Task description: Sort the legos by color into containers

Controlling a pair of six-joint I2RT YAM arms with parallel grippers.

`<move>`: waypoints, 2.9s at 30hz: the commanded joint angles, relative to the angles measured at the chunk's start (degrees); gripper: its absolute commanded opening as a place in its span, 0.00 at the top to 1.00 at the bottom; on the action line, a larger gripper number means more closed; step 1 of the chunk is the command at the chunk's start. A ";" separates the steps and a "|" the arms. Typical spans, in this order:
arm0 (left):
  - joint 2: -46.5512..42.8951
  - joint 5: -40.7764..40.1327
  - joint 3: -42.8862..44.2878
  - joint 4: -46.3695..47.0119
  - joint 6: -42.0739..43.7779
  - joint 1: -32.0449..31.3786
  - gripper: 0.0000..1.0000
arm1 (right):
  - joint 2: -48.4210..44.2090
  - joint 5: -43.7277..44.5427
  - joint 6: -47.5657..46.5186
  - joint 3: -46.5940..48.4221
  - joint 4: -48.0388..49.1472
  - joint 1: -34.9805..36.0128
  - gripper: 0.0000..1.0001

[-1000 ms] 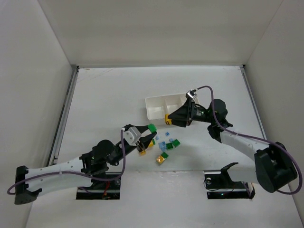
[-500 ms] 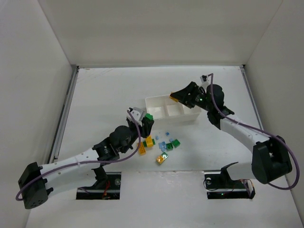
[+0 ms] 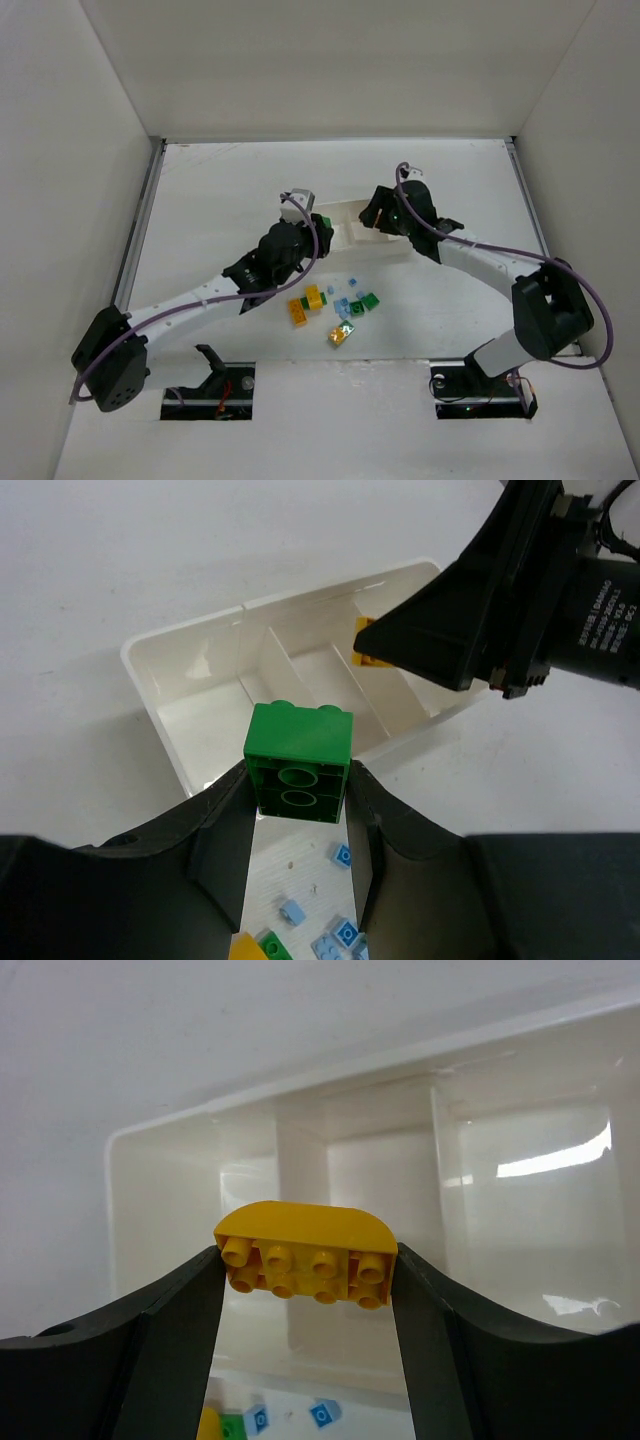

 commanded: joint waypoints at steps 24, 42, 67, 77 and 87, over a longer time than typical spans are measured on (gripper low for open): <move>20.90 4.86 15.66 -3.81 -4.55 6.13 0.72 | -25.17 9.90 1.18 -19.73 1.09 7.85 0.57; 18.81 1.00 15.94 -5.93 -0.95 6.31 0.50 | -18.94 11.57 -1.10 -18.69 -11.47 19.54 0.30; -17.23 -4.98 -14.91 -18.32 -12.81 6.74 0.55 | 10.06 12.01 -0.57 3.72 -4.18 35.72 0.35; -21.01 -3.05 -15.71 -19.02 -13.17 8.24 0.53 | 11.48 16.05 -0.13 6.37 -9.10 35.72 0.74; -25.06 3.89 -13.42 -18.15 -15.09 7.54 0.52 | -1.08 18.17 -1.01 3.47 -6.74 33.53 0.78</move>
